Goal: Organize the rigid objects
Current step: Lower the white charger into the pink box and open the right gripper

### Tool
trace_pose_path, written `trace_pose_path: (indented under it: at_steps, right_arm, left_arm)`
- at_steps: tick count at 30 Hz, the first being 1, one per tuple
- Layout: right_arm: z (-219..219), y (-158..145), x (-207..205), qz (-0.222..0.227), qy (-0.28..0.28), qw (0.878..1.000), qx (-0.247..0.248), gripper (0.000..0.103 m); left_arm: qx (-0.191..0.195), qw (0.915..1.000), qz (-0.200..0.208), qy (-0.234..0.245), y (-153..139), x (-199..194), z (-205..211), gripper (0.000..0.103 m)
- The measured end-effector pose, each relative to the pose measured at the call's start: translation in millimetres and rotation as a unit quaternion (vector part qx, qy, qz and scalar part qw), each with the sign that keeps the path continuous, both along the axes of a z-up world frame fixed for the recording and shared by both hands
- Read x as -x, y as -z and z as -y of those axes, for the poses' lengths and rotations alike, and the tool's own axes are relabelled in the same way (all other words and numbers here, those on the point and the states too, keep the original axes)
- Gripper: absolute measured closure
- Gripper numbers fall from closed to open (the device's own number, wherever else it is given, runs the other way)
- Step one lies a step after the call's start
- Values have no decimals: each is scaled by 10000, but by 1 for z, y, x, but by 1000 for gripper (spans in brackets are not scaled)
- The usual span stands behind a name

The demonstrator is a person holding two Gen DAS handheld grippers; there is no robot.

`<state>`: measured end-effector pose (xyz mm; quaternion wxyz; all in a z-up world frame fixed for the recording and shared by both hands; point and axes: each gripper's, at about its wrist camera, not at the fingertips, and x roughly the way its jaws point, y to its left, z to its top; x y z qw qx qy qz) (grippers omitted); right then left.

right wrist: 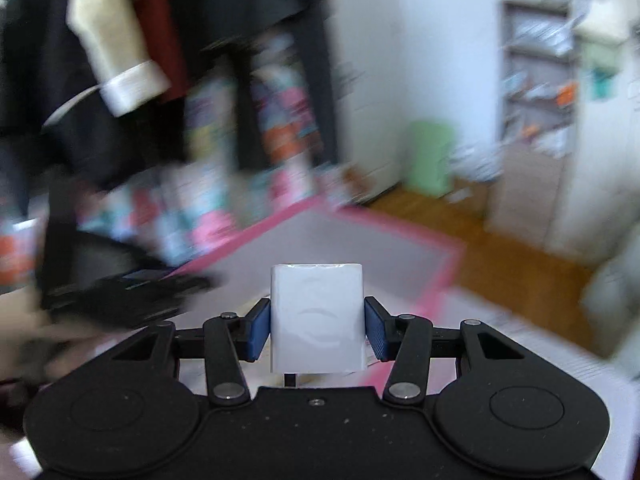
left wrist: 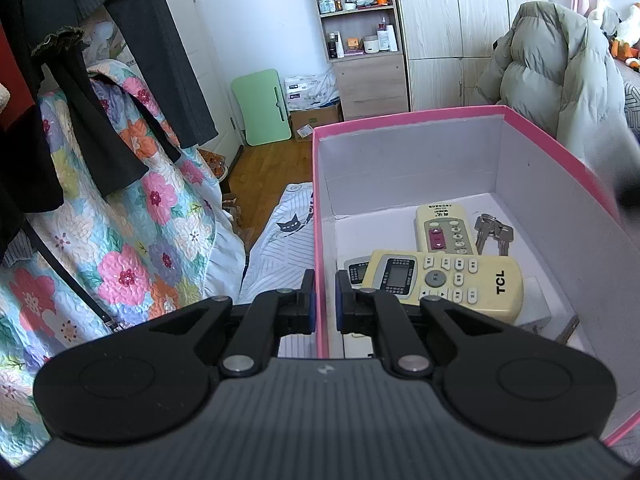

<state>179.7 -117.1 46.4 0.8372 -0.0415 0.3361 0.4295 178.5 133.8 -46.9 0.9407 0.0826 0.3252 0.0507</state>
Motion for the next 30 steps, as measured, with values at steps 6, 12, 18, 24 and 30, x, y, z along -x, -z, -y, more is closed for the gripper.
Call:
trace_pose_path:
  at_steps: [6, 12, 18, 24, 30]
  right_arm:
    - [-29, 22, -9, -879, -46, 9960, 148, 49]
    - [-60, 45, -13, -1108, -268, 9906, 759, 49]
    - [-61, 52, -12, -1293, -262, 9876, 853, 47]
    - [-16, 19, -12, -968, 430, 9944, 18, 45]
    - [46, 12, -20, -489, 1771, 9830, 19, 43]
  left_arm:
    - [26, 10000, 6, 12, 1, 0, 0, 96]
    - [64, 10000, 13, 30, 1, 1, -2, 96]
    - [85, 10000, 17, 37, 1, 1, -2, 96]
    - [70, 10000, 15, 36, 1, 1, -2, 96]
    - [58, 10000, 14, 31, 2, 2, -2, 96]
